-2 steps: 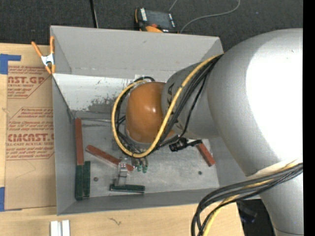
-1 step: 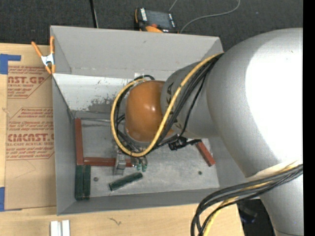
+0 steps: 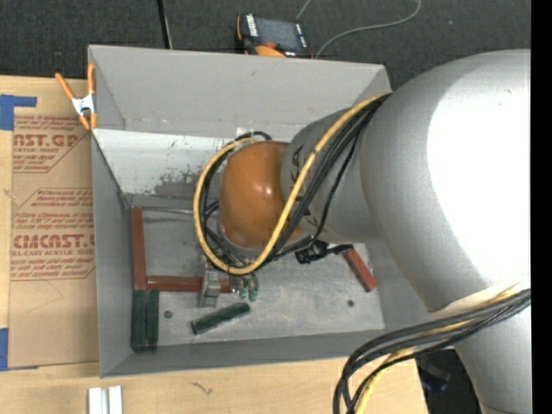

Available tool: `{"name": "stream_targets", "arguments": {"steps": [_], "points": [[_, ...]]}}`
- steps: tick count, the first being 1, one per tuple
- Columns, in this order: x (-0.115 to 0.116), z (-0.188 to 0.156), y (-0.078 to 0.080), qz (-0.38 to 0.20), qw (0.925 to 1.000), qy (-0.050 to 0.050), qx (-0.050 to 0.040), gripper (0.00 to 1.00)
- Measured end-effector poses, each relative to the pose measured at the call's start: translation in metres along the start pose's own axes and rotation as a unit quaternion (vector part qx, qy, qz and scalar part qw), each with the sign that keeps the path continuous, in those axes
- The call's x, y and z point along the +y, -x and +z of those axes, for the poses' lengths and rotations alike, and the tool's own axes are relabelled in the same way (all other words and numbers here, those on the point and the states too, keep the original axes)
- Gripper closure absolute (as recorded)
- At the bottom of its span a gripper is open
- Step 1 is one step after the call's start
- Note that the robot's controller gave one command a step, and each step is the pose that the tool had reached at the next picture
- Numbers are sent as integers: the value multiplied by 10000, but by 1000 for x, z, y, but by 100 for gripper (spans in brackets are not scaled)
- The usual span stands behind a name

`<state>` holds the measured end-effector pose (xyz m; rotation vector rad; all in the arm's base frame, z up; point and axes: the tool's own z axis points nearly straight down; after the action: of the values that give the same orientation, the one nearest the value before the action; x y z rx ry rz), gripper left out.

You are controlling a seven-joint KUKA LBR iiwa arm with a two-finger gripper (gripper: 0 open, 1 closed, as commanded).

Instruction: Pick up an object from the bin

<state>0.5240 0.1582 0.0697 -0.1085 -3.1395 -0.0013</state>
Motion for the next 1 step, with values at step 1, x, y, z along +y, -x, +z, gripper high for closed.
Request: {"name": "stream_targets", "arguments": {"steps": [1], "points": [[5, -147, -2, -72, 10000, 17, -45, 100]]}}
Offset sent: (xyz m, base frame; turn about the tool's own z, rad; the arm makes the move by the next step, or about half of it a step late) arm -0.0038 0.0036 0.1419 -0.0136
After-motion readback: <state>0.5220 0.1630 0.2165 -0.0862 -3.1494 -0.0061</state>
